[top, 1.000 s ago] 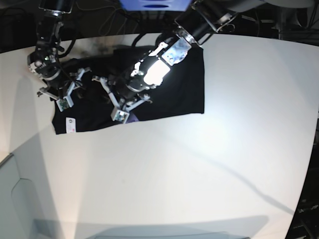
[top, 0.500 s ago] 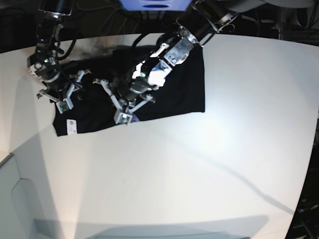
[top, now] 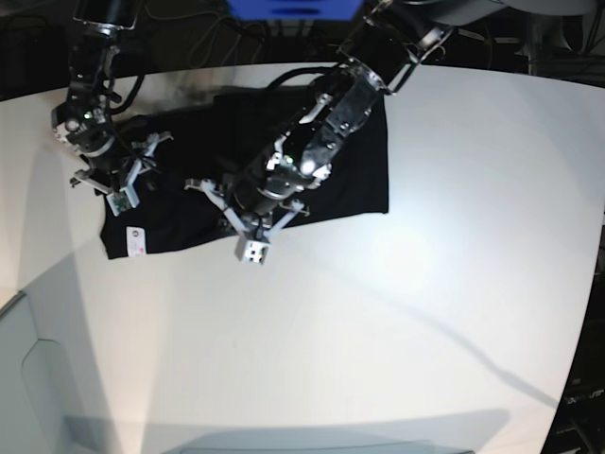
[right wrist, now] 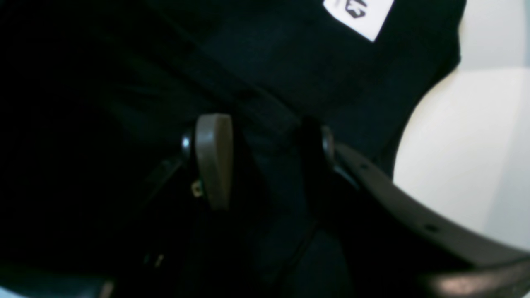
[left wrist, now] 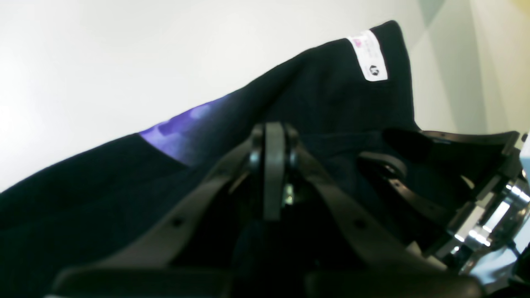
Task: Fold the T-shirt properly
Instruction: 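Press and smooth the folded layer with the left gripper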
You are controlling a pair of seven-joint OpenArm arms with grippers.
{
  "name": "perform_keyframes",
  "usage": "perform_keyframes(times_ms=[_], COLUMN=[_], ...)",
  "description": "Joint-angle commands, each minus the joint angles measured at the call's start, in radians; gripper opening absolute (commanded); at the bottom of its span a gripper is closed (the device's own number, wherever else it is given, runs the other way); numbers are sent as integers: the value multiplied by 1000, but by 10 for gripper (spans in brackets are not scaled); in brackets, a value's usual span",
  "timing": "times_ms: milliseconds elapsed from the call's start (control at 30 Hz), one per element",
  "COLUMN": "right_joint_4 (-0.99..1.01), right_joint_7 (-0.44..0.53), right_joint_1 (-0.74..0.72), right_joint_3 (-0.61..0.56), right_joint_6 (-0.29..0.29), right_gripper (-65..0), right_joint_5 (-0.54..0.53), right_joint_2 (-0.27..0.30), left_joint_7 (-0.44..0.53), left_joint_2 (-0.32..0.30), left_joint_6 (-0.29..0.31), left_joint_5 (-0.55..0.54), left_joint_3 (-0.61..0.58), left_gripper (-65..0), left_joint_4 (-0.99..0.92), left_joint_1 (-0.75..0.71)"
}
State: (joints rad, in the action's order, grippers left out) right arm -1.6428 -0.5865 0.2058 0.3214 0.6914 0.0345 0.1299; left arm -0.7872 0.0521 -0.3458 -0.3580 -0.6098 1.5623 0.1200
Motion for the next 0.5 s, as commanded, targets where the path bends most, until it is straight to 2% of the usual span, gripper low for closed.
perform_keyframes(times_ms=[0,133,233,467], right_joint_4=[-12,-12,-12,-12], right_joint_7=[4,4,4,3], right_joint_1=[-7,-7,-7,-7], right_joint_3=[2,2,0,0], right_joint_6=[7,7,7,7], right_gripper=[-377,-377,-377,-377], right_joint_5=[6,6,6,6], right_joint_2=[9,9,7,7], left_joint_7=[-18,-36,-42,-39], left_joint_2=[13,12,10,19], left_joint_6=[-17,-97,-114,-114], left_joint_5=[-2,-2,-2,-8], left_joint_3=[1,1,1,-5], left_gripper=[-583,-370,-265,-294], left_joint_4=[13,19,7,-101], left_joint_1=[14,13,20,39])
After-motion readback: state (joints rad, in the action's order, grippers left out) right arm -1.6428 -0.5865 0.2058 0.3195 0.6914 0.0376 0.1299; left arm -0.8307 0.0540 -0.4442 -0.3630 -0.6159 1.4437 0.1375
